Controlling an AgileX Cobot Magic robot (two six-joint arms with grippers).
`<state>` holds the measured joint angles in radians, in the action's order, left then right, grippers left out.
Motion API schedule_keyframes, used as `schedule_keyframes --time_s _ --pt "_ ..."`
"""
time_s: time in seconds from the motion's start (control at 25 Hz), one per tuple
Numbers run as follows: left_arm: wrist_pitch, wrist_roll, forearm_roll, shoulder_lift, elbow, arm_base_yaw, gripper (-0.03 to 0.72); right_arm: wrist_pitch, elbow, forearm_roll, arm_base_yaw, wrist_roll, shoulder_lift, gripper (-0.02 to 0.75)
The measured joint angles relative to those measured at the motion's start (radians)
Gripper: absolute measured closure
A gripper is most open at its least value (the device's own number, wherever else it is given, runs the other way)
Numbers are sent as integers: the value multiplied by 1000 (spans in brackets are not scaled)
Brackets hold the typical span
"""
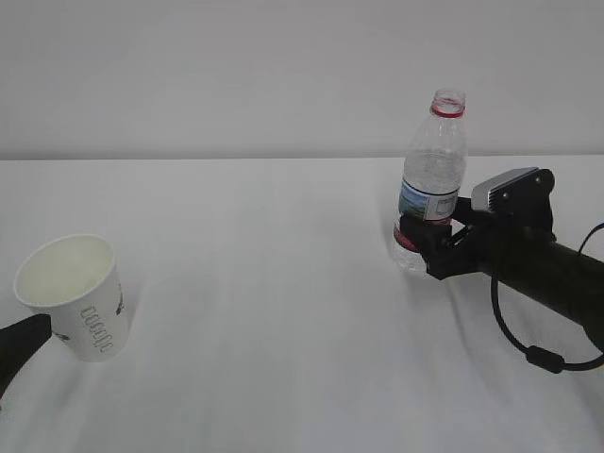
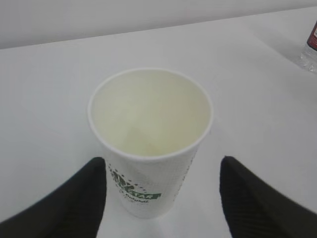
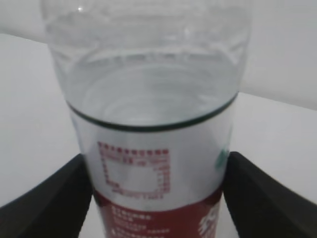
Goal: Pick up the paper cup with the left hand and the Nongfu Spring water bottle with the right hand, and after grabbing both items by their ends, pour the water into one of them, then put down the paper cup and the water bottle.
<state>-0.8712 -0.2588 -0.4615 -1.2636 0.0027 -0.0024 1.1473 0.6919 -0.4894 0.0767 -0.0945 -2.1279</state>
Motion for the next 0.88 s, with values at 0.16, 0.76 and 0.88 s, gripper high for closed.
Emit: schedule_keyframes --time_s 0.16,0.76,0.88 --pt "0 0 0 0 0 0 164 0 7 0 0 0 0 77" --pt "0 0 0 0 0 0 164 0 39 0 0 0 -51 73" --pt "0 0 0 0 0 0 164 0 54 0 0 0 -54 73"
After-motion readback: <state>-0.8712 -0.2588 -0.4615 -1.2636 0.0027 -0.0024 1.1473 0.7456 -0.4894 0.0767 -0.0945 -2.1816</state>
